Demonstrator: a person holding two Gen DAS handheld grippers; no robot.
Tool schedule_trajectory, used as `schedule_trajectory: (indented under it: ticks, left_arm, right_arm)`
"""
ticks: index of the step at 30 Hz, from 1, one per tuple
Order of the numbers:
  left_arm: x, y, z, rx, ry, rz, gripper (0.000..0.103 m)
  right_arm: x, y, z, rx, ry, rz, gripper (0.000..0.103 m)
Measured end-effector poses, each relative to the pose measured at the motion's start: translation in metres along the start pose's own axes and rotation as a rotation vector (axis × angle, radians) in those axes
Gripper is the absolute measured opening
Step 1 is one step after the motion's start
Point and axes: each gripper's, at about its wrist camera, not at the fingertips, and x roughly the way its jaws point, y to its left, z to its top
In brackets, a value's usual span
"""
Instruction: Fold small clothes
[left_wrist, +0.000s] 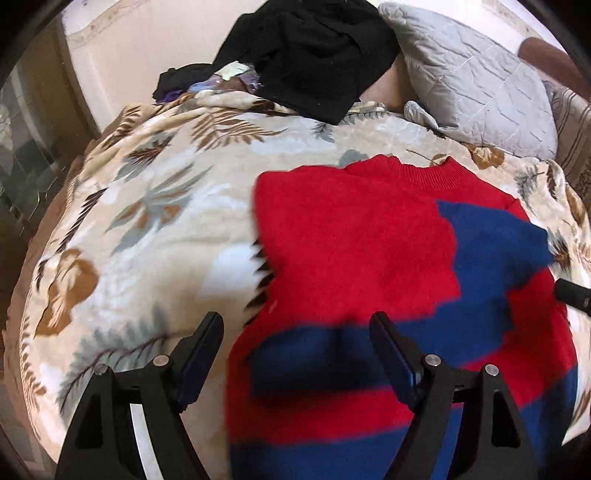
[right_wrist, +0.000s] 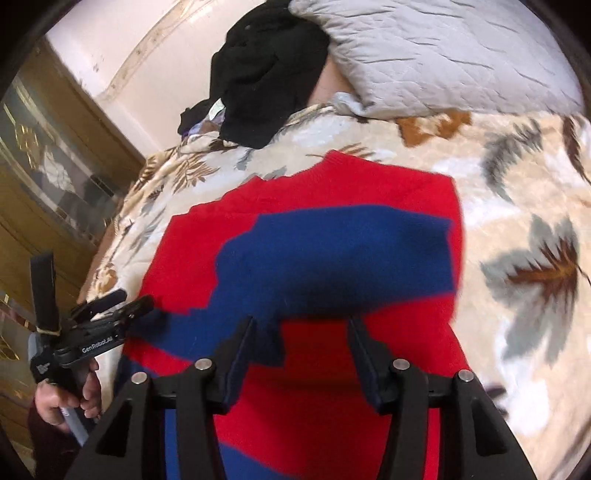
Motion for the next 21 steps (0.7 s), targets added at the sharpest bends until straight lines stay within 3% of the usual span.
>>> schedule_trajectory:
  ticks: [5,9,15,21]
  left_arm:
    - [-0.039,0.035,-0.033,-0.069,-0.045,-0.053,0.082]
    - [-0.061,0.052,-0.072,-0.104,-0.053,-0.07,0.082]
    - [-0.076,0.056,-0.134,-0.125,0.022,-0.151,0.082]
    - [-0.077,0.037,-0.185,-0.082,0.115,-0.199,0.081]
  right_arm:
    - [-0.043,-0.023,-0.033,0.058,-0.038,0.04,0.07]
    - [-0.068,-0.043,-0.063,0.138,-0.043,0.066,0.071]
    - [-0.093,-0.048,-0.102,0.155,-0.038,0.061,0.071]
    - [-0.1,-0.048,-0.136,0.157,0.017,0.056,0.071]
